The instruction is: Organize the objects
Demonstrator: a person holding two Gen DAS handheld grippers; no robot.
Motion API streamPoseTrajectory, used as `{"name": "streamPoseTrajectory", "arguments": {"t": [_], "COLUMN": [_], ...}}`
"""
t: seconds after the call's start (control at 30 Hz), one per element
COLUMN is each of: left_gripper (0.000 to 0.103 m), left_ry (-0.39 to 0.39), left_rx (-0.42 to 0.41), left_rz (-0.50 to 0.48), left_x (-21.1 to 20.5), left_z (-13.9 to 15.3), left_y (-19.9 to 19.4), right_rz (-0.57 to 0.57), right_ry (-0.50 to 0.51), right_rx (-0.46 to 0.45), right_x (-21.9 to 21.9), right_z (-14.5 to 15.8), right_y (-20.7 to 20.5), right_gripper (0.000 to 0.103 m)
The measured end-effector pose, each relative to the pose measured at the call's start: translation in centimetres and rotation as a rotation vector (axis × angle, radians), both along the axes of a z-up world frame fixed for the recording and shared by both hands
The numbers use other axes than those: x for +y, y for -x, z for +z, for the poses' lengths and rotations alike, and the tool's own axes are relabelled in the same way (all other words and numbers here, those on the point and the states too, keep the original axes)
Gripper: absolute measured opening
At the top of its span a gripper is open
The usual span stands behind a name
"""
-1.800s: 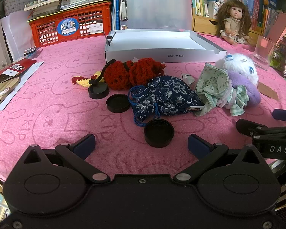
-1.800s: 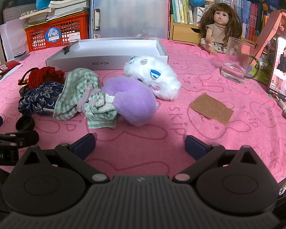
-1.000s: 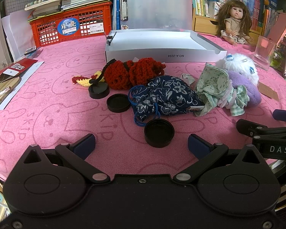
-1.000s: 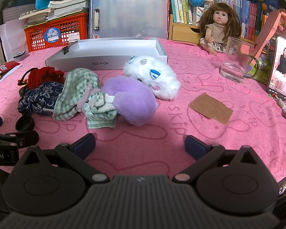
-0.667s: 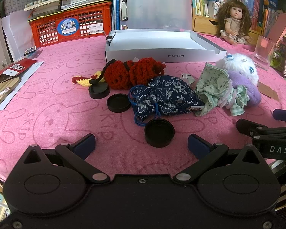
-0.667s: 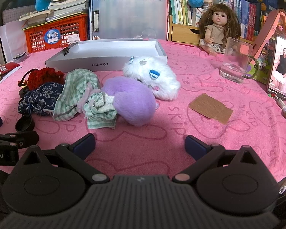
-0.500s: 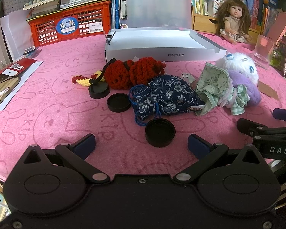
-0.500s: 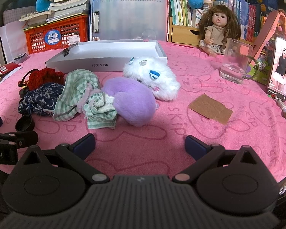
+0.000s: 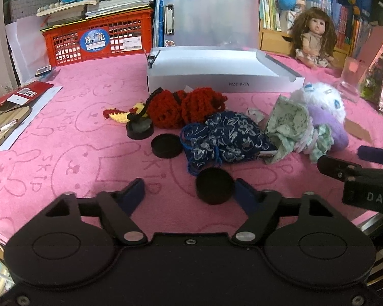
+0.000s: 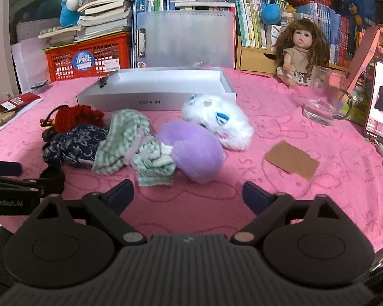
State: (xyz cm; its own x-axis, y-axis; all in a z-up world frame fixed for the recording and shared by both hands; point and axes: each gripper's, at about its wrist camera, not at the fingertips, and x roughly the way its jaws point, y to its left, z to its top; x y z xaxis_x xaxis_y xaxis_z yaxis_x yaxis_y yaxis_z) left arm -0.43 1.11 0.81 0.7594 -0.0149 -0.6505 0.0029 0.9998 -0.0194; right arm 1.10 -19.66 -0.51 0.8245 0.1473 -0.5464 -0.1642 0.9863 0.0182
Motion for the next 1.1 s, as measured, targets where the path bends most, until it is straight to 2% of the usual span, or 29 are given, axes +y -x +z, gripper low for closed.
{"name": "streamPoseTrajectory", "arguments": {"t": [0.13,0.23,0.5,0.63,0.77,0.97,1.1], "left_gripper": [0.052,0.045,0.043,0.033,0.032,0.032,0.031], "left_ry": [0.032,0.031,0.028,0.027,0.02,0.028,0.031], "left_rx": [-0.014,-0.024,-0.025,-0.015,-0.016,-0.008,-0.011], "left_rz": [-0.023,-0.041,-0.063,-0.064,-0.076,-0.074,-0.073], "left_x": [0.0,-0.4,-0.6,-0.7,-1.0,-0.8,-0.7], "left_z": [0.4,0.6,0.6,0.6,0.6,0.4,0.4], "left_y": [0.2,0.5,0.7,0.6,0.7,0.6,0.6], "right_rz": [0.018,0.06,0.126,0.139,0.159,0.175,0.163], "right_ry": [-0.034,-0.038,0.002,0.013,0.039,0.063,0.094], "right_rx": [-0.025,-0.053,-0.076,-0.083,-0.092,-0.091,-0.062], "right_x": [0.0,0.3,1.7,2.0,2.5,3.2,3.5], "right_z": [0.7,1.1,1.3,1.4,1.4,1.3,1.1], "right_y": [0.5,0.9,0.3,-0.5,-1.4,-1.7,-1.5], "right_gripper": [0.067,0.06,0.059,0.061,0.061,0.048,0.031]}}
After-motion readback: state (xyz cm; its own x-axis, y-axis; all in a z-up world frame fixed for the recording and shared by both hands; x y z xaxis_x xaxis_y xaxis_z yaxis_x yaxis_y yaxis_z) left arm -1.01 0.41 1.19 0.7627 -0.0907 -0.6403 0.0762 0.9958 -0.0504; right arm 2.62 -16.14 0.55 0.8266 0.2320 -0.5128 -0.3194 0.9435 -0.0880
